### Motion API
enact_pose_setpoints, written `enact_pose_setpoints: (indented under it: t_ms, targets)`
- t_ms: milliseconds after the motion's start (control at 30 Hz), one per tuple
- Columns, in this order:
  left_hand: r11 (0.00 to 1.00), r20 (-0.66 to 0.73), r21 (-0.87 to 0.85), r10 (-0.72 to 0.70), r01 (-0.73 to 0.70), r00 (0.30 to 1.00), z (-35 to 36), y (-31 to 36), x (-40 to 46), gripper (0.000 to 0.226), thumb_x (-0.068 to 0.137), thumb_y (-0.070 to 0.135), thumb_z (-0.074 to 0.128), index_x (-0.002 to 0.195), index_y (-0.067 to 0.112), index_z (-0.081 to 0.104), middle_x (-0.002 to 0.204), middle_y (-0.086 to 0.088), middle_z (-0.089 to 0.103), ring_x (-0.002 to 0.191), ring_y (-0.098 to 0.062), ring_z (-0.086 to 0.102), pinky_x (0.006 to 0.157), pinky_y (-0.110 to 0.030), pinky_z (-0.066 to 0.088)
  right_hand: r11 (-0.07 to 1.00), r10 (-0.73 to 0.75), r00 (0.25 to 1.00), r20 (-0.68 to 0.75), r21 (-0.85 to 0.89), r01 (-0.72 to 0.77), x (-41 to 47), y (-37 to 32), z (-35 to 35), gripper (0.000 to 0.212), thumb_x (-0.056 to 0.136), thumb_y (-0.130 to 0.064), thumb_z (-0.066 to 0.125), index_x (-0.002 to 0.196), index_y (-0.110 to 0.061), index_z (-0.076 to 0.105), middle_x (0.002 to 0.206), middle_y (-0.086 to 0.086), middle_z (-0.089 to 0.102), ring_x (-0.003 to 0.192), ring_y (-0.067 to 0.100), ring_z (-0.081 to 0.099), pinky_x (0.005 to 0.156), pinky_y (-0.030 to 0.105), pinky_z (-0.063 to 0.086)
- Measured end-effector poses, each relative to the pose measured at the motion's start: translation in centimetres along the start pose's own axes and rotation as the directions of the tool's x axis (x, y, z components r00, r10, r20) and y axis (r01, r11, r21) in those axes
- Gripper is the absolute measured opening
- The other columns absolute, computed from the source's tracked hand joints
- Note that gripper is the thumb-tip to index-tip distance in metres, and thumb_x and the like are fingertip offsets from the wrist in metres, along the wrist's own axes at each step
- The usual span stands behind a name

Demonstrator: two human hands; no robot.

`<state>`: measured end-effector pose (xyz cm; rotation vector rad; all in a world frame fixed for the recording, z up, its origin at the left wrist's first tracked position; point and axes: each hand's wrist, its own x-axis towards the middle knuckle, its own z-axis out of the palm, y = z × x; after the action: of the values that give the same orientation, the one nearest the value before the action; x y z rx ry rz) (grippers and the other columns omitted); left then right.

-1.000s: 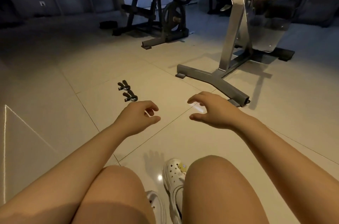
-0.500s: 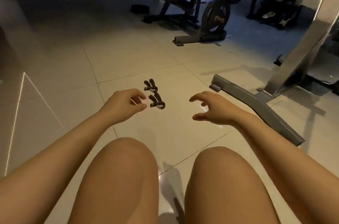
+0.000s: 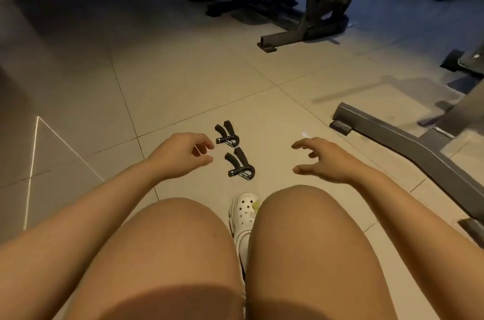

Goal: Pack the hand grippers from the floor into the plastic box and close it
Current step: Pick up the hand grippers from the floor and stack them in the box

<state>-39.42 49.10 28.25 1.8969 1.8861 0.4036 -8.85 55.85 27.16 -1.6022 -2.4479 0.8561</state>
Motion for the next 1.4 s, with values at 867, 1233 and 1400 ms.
enact_pose_setpoints:
  t_ms: [867, 1233, 1400]
  targets:
    - [0.993, 0.309, -0.022, -0.102, 0.115, 0.946, 14.8, -22.5, 33.1, 0.046, 0.088, 0.028, 0.062, 0.132, 0.022, 0.049, 0.137, -0.004, 0.042, 0.122, -0.019, 0.044, 0.09, -0.02, 0.032, 0.978, 0.178, 0.961, 0.213, -0.151, -0.148, 34.4, 4.0, 22.7, 0.073, 0.082, -0.055, 0.06, 0.141, -0.027, 0.027, 0.14, 0.002, 0.032, 0.116, 0.026, 0.042, 0.09, 0.036, 0.042]
    - [0.949, 0.339, 0.271, 0.062, -0.16, 0.939, 20.3, -25.1, 31.5, 0.049, 0.086, 0.036, 0.057, 0.128, 0.017, 0.042, 0.152, -0.005, 0.026, 0.129, -0.027, 0.037, 0.099, -0.042, 0.039, 0.96, 0.203, 0.966, 0.16, -0.225, -0.164, 34.4, 6.6, 23.6, 0.075, 0.08, -0.027, 0.063, 0.146, -0.03, 0.029, 0.139, 0.007, 0.041, 0.108, 0.031, 0.049, 0.08, 0.039, 0.045]
    - [0.906, 0.387, 0.358, 0.073, -0.223, 0.919, 21.0, -25.1, 29.2, 0.067, 0.07, 0.041, 0.073, 0.127, 0.014, 0.051, 0.145, -0.008, 0.041, 0.123, -0.027, 0.049, 0.09, -0.051, 0.048, 0.953, 0.221, 0.963, 0.152, -0.245, -0.18, 33.2, 6.6, 23.3, 0.069, 0.089, -0.024, 0.052, 0.149, -0.032, 0.021, 0.142, 0.006, 0.038, 0.113, 0.031, 0.045, 0.09, 0.04, 0.04]
